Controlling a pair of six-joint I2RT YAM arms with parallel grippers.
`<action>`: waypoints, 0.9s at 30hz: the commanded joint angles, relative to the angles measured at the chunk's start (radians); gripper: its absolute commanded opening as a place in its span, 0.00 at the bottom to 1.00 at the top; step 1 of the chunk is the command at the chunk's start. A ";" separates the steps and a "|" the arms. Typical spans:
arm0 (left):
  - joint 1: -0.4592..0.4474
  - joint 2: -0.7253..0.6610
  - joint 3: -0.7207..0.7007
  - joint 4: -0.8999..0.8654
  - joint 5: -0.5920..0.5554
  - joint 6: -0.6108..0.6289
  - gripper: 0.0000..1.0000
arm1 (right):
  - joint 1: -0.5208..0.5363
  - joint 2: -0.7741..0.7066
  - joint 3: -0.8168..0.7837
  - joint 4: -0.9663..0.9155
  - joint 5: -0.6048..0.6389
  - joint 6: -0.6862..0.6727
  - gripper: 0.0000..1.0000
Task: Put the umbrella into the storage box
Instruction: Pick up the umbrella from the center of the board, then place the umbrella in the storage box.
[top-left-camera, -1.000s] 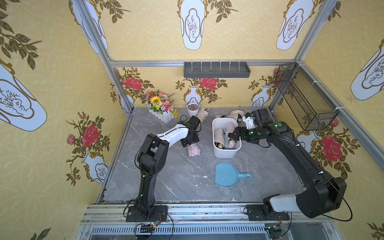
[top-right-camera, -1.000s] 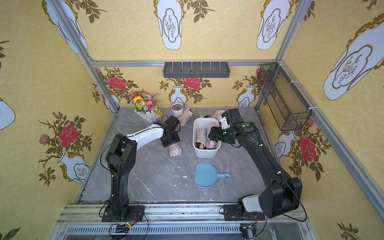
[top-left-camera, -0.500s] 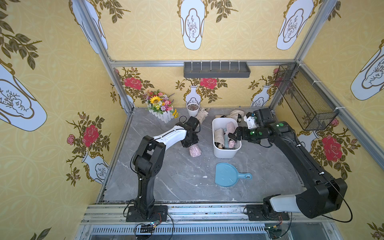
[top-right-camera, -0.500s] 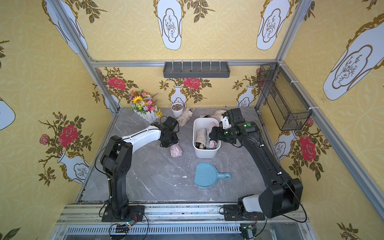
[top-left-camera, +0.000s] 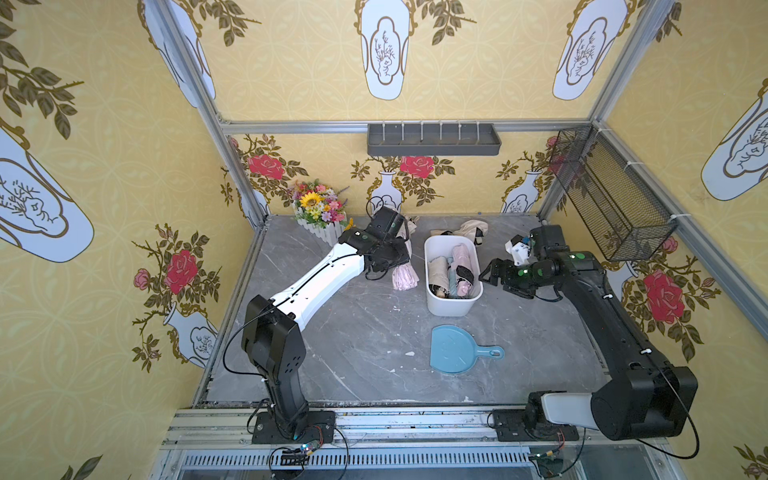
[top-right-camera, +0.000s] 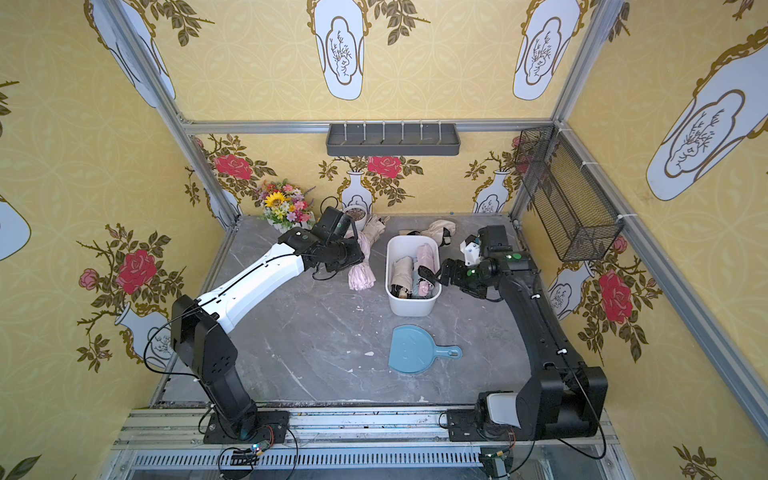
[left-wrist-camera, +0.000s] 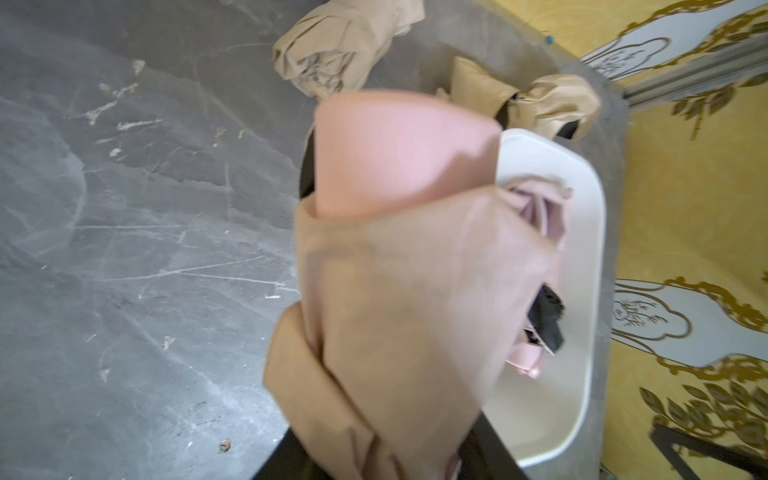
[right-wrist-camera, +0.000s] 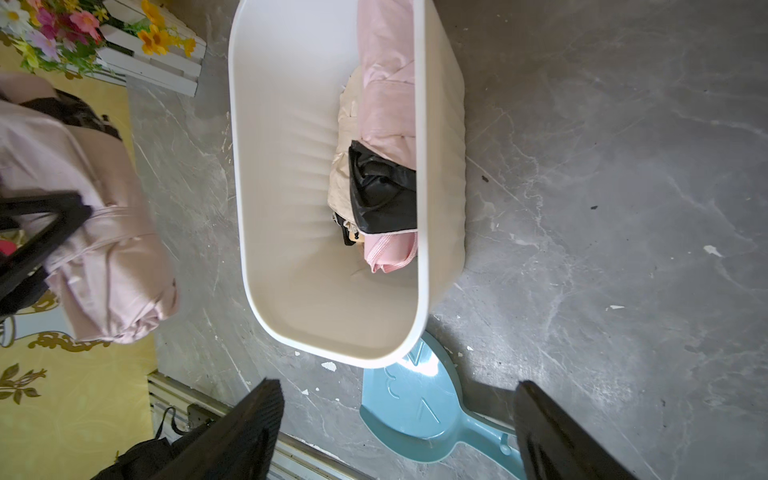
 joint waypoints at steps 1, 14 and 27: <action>-0.023 0.008 0.064 0.001 0.049 0.014 0.23 | -0.052 0.005 -0.013 0.001 -0.081 -0.034 0.90; -0.140 0.227 0.393 0.035 0.179 -0.018 0.21 | -0.095 0.000 -0.035 0.008 -0.120 -0.041 0.89; -0.149 0.408 0.492 -0.027 0.144 0.043 0.21 | -0.097 -0.028 -0.068 0.025 -0.127 -0.031 0.89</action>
